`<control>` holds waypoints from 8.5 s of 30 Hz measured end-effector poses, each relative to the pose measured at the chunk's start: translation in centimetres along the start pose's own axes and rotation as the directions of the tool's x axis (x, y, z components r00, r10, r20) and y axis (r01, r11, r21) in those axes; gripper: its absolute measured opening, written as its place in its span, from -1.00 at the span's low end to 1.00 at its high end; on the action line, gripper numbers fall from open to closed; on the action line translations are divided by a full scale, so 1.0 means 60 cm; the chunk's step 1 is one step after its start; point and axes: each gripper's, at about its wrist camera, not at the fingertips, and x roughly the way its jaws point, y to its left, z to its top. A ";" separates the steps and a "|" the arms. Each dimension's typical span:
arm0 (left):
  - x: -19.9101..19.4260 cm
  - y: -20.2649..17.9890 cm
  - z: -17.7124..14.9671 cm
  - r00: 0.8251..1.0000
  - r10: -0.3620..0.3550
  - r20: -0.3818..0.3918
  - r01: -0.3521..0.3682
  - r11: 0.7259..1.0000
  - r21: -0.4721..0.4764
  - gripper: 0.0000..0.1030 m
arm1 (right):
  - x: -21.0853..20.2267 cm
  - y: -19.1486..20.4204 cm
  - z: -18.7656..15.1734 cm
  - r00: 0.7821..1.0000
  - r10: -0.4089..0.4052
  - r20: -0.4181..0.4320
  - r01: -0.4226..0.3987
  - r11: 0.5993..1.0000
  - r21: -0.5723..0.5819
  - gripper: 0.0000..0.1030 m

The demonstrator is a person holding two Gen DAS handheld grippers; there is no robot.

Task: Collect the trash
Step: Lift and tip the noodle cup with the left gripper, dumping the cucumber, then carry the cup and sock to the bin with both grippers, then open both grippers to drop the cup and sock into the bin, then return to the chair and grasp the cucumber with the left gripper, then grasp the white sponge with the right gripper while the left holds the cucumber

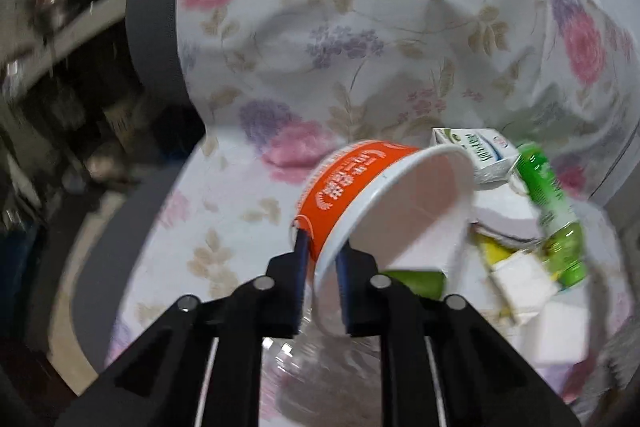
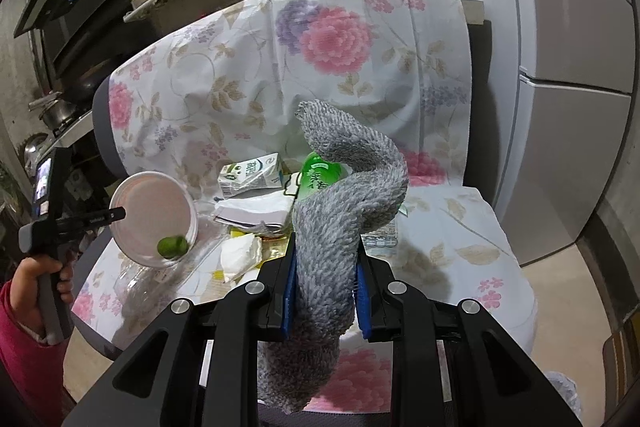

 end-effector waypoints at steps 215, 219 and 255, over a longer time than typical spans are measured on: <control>-0.044 -0.140 -0.194 0.895 -0.442 0.057 0.432 0.892 0.130 -0.37 | 0.118 0.097 -0.168 0.944 0.187 -0.272 -0.261 0.927 -0.270 0.09; -0.044 -0.133 -0.195 0.896 -0.440 0.052 0.432 0.894 0.116 -0.37 | 0.098 0.098 -0.158 0.980 0.097 -0.174 -0.151 0.930 -0.334 0.54; -0.070 -0.147 -0.212 0.878 -0.476 0.052 0.465 0.872 0.152 -0.41 | 0.111 0.064 -0.149 0.979 0.095 -0.180 -0.152 0.929 -0.337 0.18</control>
